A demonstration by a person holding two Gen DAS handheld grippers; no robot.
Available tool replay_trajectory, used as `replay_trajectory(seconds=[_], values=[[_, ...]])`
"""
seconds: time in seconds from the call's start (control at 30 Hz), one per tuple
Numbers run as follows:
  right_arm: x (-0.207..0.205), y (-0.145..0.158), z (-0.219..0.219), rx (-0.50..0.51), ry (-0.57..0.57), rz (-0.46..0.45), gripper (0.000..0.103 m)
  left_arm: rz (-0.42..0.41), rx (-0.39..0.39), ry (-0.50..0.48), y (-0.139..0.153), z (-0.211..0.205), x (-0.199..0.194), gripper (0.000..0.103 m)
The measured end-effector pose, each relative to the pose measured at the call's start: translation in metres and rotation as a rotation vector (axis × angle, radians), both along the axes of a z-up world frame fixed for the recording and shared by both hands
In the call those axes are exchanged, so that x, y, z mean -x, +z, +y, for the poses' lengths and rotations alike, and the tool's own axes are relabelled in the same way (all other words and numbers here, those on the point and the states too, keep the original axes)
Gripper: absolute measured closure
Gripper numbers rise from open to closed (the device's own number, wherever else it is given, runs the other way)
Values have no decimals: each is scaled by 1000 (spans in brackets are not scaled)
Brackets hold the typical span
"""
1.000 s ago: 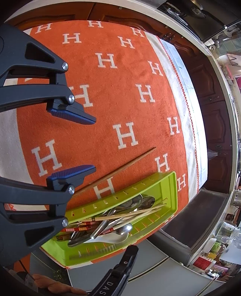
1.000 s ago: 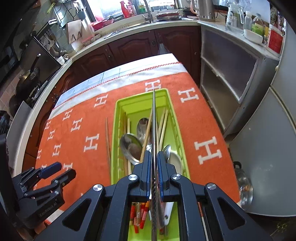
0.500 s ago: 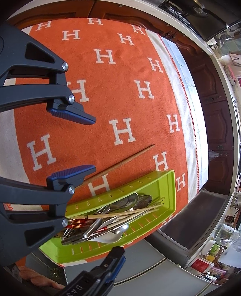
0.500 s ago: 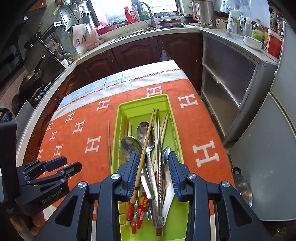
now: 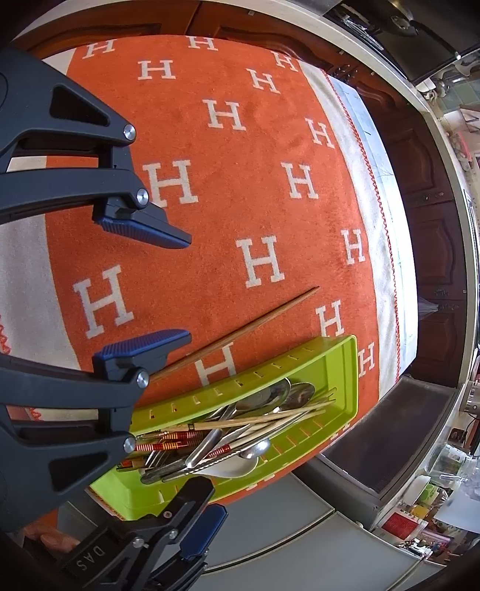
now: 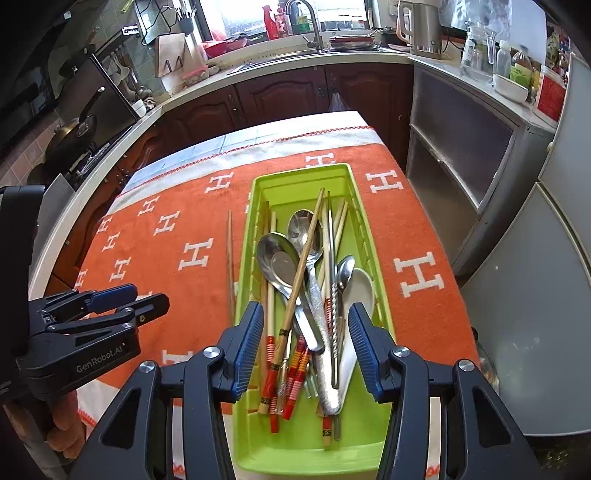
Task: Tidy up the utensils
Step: 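Carry the metal chopstick into the green tray with the right gripper and release, then move the left gripper to the last wooden chopstick and grasp it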
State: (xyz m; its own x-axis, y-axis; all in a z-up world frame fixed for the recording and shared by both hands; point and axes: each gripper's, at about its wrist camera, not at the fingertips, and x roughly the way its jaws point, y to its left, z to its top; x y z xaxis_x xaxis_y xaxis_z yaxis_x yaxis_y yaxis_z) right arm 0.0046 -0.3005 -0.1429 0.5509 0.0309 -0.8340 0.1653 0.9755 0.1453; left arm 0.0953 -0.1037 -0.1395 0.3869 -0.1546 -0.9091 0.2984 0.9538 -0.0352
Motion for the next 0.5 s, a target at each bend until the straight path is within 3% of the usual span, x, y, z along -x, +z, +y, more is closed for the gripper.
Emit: replay_trajectory(seconds=[0.27,0.5], values=[[12,8,15,-50,33,-10,55,-11,23,10,8,8,9,61],[19,22,30,-16,63,-40,55,-15,38,12,11,12,12,60]])
